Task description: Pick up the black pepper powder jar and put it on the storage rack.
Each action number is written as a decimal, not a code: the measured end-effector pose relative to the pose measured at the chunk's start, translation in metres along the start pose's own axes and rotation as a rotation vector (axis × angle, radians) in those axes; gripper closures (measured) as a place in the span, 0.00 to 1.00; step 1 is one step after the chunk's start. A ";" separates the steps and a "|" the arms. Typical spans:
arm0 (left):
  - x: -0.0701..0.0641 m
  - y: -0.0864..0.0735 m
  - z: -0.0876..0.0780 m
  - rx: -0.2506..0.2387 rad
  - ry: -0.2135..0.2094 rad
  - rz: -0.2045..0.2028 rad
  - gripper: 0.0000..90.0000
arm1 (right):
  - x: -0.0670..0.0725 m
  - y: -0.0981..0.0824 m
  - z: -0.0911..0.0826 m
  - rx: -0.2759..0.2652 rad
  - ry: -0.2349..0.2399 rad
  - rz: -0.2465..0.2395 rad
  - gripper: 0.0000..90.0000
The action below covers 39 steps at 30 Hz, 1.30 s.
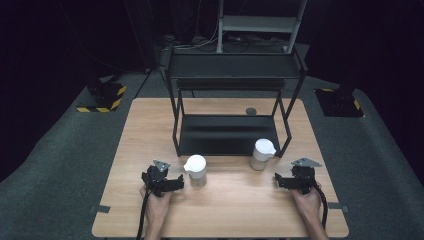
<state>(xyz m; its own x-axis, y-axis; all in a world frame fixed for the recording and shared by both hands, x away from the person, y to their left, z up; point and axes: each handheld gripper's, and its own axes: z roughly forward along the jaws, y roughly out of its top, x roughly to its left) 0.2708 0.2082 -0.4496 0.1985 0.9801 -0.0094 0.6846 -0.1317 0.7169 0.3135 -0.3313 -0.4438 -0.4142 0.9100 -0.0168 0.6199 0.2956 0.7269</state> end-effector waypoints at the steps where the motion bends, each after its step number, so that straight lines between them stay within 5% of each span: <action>1: 0.000 0.000 0.000 0.000 0.000 0.000 0.01 | 0.000 0.000 0.000 0.000 0.000 0.000 0.07; 12: 0.005 -0.005 -0.006 0.005 -0.040 0.045 0.01 | 0.000 0.000 0.000 0.000 0.000 0.001 0.07; 20: 0.009 -0.003 -0.017 0.053 -0.065 0.075 0.01 | 0.000 0.000 0.000 0.000 0.000 0.001 0.07; 29: 0.015 -0.020 -0.034 0.002 -0.161 0.123 0.02 | 0.000 0.000 0.000 0.000 -0.001 0.003 0.07; 39: 0.006 -0.017 -0.035 0.001 -0.237 0.186 0.03 | 0.000 0.000 0.000 0.000 -0.001 0.002 0.07</action>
<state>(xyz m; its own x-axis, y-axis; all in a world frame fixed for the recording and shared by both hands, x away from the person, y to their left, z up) 0.2355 0.2217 -0.4372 0.4787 0.8770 -0.0406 0.6216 -0.3059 0.7211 0.3134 -0.3310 -0.4437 -0.4121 0.9110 -0.0160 0.6211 0.2937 0.7266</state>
